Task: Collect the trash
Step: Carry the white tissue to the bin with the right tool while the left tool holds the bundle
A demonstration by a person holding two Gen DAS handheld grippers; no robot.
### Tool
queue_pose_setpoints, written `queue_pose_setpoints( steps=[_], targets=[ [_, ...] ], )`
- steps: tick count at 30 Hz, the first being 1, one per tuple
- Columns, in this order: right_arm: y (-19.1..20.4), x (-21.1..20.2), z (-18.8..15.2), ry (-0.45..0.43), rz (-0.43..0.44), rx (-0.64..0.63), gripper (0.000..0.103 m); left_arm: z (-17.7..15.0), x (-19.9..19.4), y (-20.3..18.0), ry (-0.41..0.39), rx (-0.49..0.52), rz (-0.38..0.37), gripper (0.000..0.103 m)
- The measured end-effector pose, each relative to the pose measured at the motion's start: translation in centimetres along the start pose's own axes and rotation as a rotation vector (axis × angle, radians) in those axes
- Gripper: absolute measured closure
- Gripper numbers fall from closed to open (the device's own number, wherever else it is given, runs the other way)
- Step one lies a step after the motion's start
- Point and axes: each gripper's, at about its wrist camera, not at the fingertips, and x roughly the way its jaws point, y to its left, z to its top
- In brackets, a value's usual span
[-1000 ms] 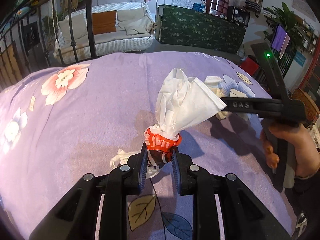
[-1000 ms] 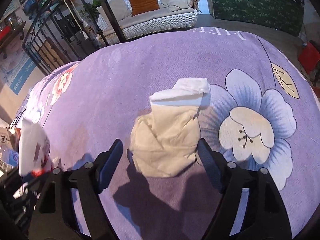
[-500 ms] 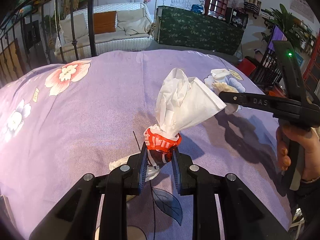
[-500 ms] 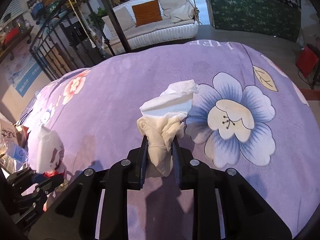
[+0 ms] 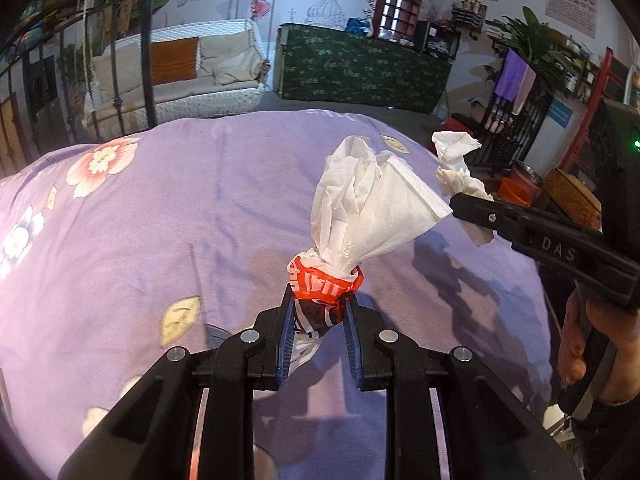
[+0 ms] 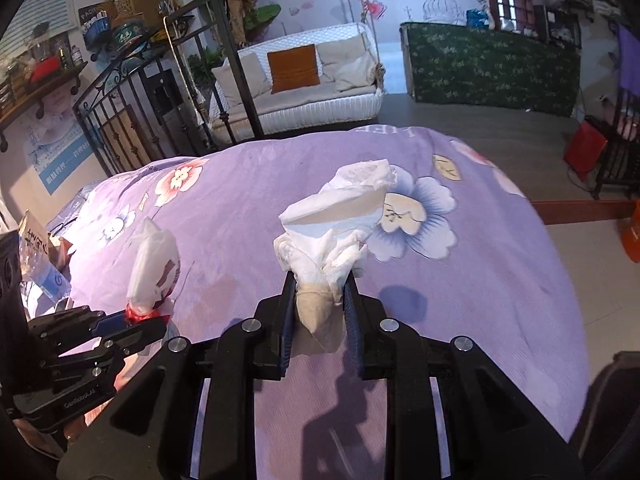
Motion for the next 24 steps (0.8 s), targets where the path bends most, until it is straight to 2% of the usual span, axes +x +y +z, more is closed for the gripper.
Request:
queue_pose_setpoints(
  steps=[7, 13, 24],
  targets=[
    [-2.0, -6.2, -4.1, -0.059, -0.055, 0.025, 0.080, -0.6, -0.3, -3.5, -0.002, 0.045, -0.070, 0.081],
    [-4.5, -10.4, -7.6, -0.085, -0.097, 0.101, 0.080, -1.3, -0.5, -6.5, 0.003, 0.093, -0.123, 0.081],
    [-11.2, -17.3, -13.4, -0.112, -0.279, 0.241, 0.080, -2.6, 0.2, -11.9, 0.039, 0.204, -0.239, 0.081]
  ],
)
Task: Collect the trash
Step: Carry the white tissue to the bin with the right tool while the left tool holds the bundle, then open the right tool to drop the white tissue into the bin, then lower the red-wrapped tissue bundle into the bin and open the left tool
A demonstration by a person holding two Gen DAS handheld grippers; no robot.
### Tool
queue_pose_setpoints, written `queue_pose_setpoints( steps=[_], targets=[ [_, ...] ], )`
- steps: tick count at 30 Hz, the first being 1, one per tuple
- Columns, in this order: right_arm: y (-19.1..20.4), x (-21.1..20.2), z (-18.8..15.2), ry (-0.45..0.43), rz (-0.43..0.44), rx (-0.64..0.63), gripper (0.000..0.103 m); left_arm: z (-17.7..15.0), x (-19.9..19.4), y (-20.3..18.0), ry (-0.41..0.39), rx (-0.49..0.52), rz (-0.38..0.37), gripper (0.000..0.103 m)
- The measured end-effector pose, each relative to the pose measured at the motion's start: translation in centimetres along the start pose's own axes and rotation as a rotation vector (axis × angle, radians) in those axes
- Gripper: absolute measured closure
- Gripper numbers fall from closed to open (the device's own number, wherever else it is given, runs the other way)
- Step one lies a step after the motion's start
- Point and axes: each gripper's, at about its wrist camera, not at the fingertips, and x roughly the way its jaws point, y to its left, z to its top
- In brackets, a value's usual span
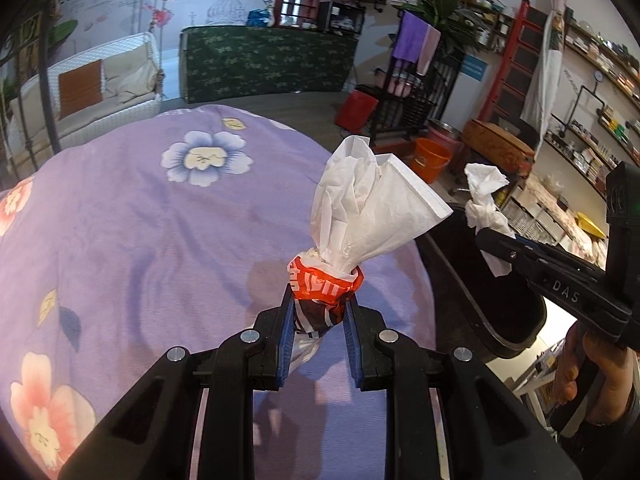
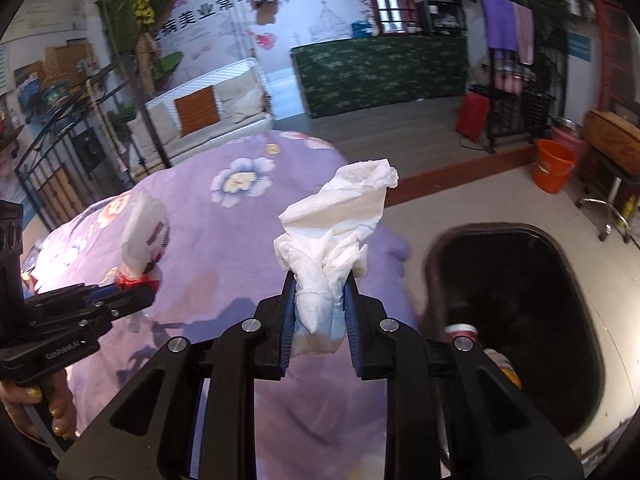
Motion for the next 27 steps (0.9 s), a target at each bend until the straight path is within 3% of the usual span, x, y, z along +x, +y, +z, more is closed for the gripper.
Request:
queue_pose_setpoints(
  steps=[8, 17, 19, 21, 24, 27],
  targets=[
    [-7.6, -2.0, -2.3, 0.015, -0.173, 0.112, 0.080, 0.1, 1.4, -2.7, 0.022, 0.072, -0.061, 0.081],
    [-12.4, -0.5, -4.6, 0.092, -0.270, 0.216, 0.079, 0.1, 3.5, -7.2, 0.056, 0.159, -0.136, 0.081],
    [-12.8, 0.3, -4.9, 0.114, -0.275, 0.230, 0.072, 0.3, 4.0, -8.1, 0.065, 0.176, -0.155, 0.081],
    [-13.5, 0.7, -5.5, 0.123, -0.287, 0.261, 0.052, 0.4, 4.4, -9.0, 0.068, 0.198, -0.163, 0.081],
    [-13.8, 0.7, -6.2, 0.123, -0.291, 0.287, 0.039, 0.5, 5.0, -10.3, 0.077, 0.225, -0.174, 0.081],
    [-14.2, 0.0, -6.3, 0.105, -0.303, 0.303, 0.034, 0.7, 5.7, -11.6, 0.091, 0.249, -0.191, 0.081]
  ],
)
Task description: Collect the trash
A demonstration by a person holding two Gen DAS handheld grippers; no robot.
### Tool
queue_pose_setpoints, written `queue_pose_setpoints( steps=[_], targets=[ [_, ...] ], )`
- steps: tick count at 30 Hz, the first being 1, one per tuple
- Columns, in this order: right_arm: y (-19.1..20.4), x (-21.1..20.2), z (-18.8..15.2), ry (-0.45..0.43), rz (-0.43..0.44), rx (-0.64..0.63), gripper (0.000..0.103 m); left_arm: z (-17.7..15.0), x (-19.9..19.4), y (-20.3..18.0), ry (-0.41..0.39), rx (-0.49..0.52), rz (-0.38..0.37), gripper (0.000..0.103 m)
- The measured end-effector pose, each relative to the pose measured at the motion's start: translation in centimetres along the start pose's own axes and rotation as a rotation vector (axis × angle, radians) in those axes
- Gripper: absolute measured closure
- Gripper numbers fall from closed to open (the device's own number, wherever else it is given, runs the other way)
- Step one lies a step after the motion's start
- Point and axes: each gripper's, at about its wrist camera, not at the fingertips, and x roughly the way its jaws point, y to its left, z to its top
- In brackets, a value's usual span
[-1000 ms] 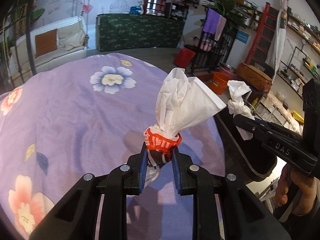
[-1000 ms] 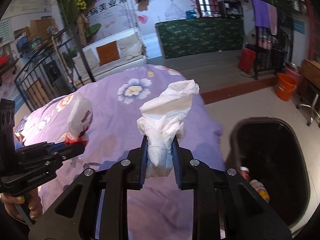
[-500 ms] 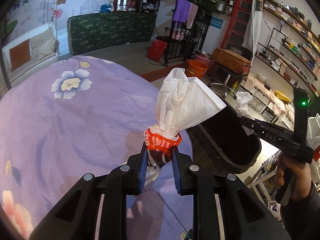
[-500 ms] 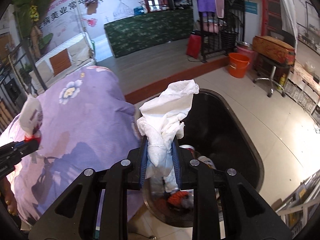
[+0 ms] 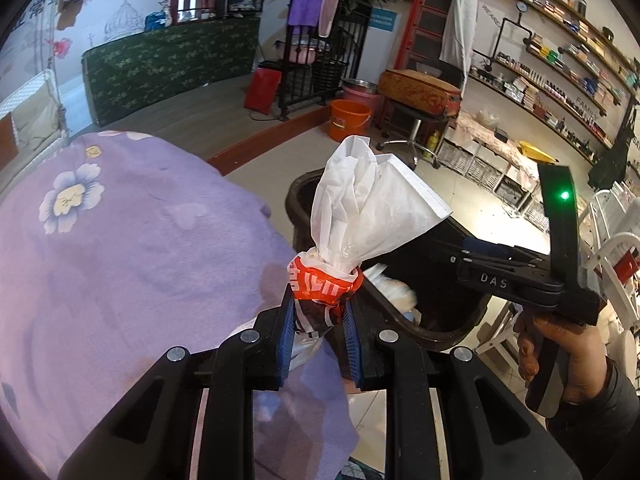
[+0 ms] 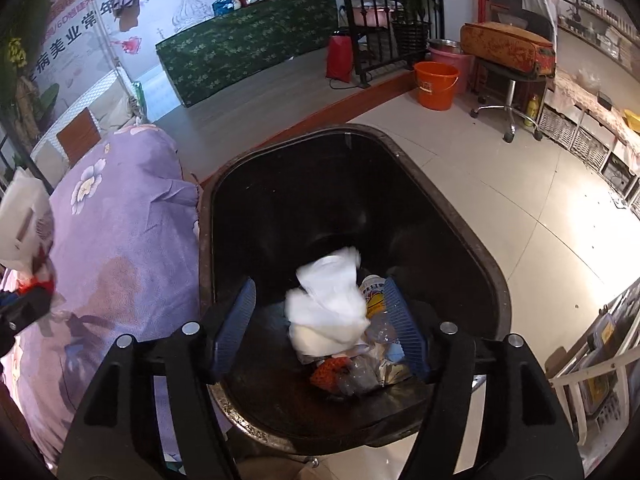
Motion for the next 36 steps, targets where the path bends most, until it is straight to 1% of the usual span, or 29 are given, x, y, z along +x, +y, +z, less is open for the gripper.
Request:
queue_pose_setpoints(
  steps=[2, 5, 9, 15, 21, 24, 26, 28, 30, 31, 33, 34, 36],
  targets=[
    [-0.3, -0.6, 0.2, -0.023, -0.009, 0.010, 0.028, 0.3, 0.5, -0.5, 0.007, 0.017, -0.012, 0.081],
    [-0.9, -2.0, 0.5, -0.066, -0.027, 0.026, 0.027, 0.7, 1.5, -1.5, 0.022, 0.040, -0.032, 0.081],
    [-1.2, -3.7, 0.9, -0.121, -0.063, 0.051, 0.021, 1.3, 2.7, -3.0, 0.040, 0.073, -0.054, 0.081],
    [-3.3, -6.0, 1.1, -0.188, -0.105, 0.104, 0.019, 2.5, 4.5, -5.5, 0.065, 0.122, -0.088, 0.081],
    [-5.2, -7.4, 0.9, -0.219, -0.137, 0.140, 0.019, 3.3, 6.7, -7.3, 0.104, 0.171, -0.100, 0.081],
    [-6.1, -7.8, 0.8, -0.228, -0.150, 0.158, 0.019, 3.4, 7.6, -7.9, 0.108, 0.184, -0.101, 0.077],
    [-6.6, -8.1, 0.7, -0.231, -0.160, 0.165, 0.019, 3.3, 8.1, -8.2, 0.107, 0.186, -0.105, 0.066],
    [-6.9, -8.2, 0.6, -0.231, -0.169, 0.173, 0.018, 3.3, 8.1, -8.5, 0.096, 0.184, -0.108, 0.035],
    [-7.3, -8.4, 0.5, -0.232, -0.180, 0.186, 0.015, 3.2, 7.7, -8.3, 0.067, 0.176, -0.114, 0.022],
    [-7.6, -8.5, 0.5, -0.233, -0.187, 0.192, 0.013, 3.1, 7.2, -8.2, 0.050, 0.172, -0.119, 0.017],
    [-7.8, -8.7, 0.4, -0.244, -0.215, 0.201, 0.009, 2.9, 6.4, -8.1, 0.027, 0.166, -0.117, 0.012],
    [-7.8, -8.8, 0.3, -0.249, -0.228, 0.201, 0.009, 3.0, 6.0, -8.0, 0.018, 0.164, -0.109, 0.011],
    [-7.6, -9.1, 0.3, -0.260, -0.262, 0.202, 0.007, 2.8, 4.6, -7.7, -0.023, 0.164, -0.088, 0.007]
  ],
)
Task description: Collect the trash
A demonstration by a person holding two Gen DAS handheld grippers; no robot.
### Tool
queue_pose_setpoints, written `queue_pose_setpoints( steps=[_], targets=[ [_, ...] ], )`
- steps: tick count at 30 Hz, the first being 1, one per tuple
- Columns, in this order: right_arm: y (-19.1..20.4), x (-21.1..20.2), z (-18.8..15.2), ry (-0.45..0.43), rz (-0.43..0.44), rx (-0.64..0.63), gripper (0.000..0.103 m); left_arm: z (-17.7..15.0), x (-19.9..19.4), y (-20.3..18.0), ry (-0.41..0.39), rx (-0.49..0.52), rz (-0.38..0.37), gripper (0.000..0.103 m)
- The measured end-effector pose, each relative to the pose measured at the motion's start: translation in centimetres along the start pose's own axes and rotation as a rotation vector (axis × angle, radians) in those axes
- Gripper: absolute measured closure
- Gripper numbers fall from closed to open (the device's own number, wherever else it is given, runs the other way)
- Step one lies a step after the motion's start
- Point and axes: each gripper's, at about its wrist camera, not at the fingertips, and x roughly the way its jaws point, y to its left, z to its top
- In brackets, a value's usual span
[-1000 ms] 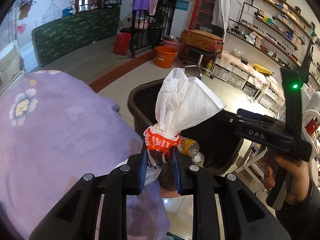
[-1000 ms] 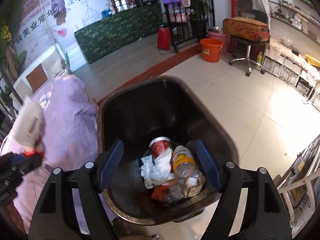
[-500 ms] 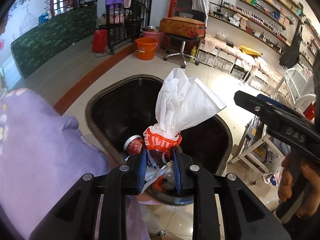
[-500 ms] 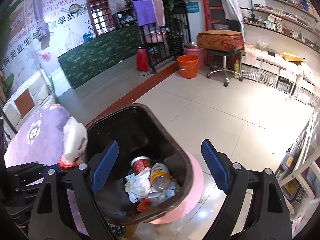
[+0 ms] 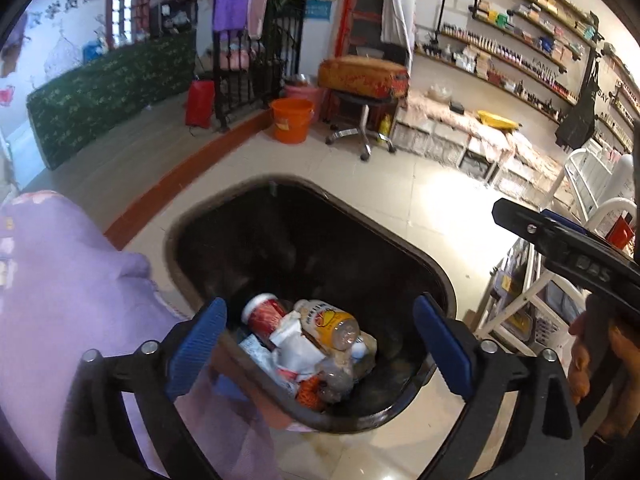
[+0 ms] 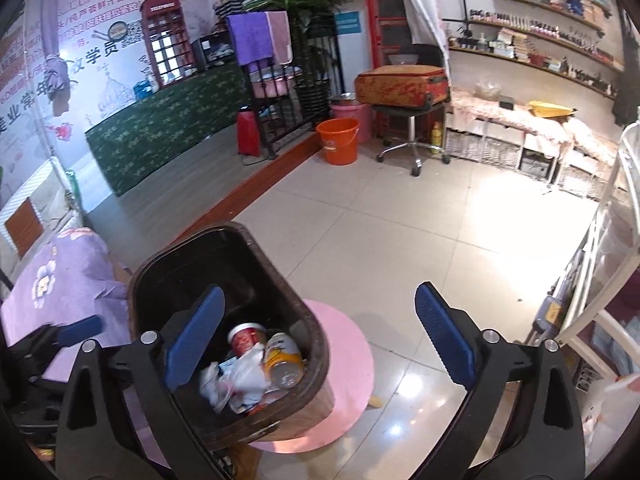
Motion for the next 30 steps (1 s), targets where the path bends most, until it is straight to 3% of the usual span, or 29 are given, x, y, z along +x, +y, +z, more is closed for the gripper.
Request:
queue_pose_setpoints(
  steps=[4, 9, 12, 15, 22, 30],
  targets=[
    [0.9, -1.4, -0.2, -0.056, -0.032, -0.018, 0.006, -1.3, -4.6, 1.2, -0.113, -0.013, 0.103, 0.006],
    [4.5, -3.6, -0.7, -0.148, -0.001, -0.082, 0.006, -3.4, -9.8, 3.3, -0.209, -0.058, 0.244, 0.006],
    [7.4, -5.1, -1.3, -0.167, 0.067, -0.113, 0.006, -5.3, -12.8, 4.8, -0.235, -0.098, 0.392, 0.006],
    [10.9, -7.1, -2.6, -0.199, 0.112, -0.162, 0.006, -6.8, -15.3, 6.3, -0.262, -0.169, 0.464, 0.006],
    [16.2, -12.1, -6.3, -0.246, 0.275, -0.199, 0.006, -9.4, -20.5, 8.4, -0.331, -0.271, 0.580, 0.006],
    [18.7, -15.8, -8.9, -0.263, 0.352, -0.269, 0.006, -11.8, -24.2, 9.6, -0.352, -0.393, 0.642, 0.006]
  ],
)
